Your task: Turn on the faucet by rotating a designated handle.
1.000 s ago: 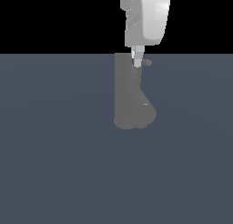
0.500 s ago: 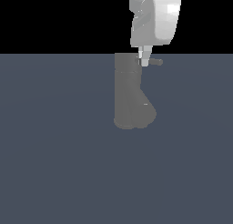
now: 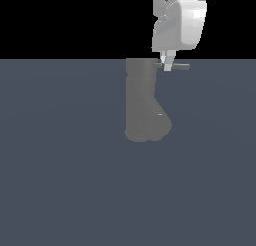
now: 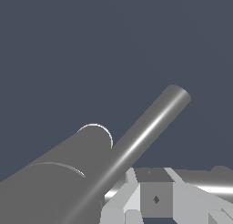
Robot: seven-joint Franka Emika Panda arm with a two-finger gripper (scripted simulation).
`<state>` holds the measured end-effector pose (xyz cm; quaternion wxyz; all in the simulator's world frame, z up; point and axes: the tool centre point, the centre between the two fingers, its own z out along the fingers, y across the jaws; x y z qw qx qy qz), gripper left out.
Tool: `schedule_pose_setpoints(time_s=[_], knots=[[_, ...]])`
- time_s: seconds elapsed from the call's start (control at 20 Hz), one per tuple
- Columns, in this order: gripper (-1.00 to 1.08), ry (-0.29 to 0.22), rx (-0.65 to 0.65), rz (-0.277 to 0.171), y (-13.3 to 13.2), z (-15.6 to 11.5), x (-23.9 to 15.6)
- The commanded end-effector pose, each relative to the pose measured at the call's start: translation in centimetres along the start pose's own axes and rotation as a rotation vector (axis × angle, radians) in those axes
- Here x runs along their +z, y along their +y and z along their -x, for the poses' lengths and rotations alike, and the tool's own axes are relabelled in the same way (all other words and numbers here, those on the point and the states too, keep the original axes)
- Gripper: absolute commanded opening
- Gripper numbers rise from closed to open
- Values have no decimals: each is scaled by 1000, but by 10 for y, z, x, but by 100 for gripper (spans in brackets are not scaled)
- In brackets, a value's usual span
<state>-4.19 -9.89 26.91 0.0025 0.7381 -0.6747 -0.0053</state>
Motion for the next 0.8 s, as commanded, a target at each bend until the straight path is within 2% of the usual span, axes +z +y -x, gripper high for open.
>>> schedule_pose_setpoints(time_s=[0.0, 0.75], knots=[[-100, 4, 31, -10, -6, -25, 0], [-100, 4, 56, -11, -36, -70, -1]])
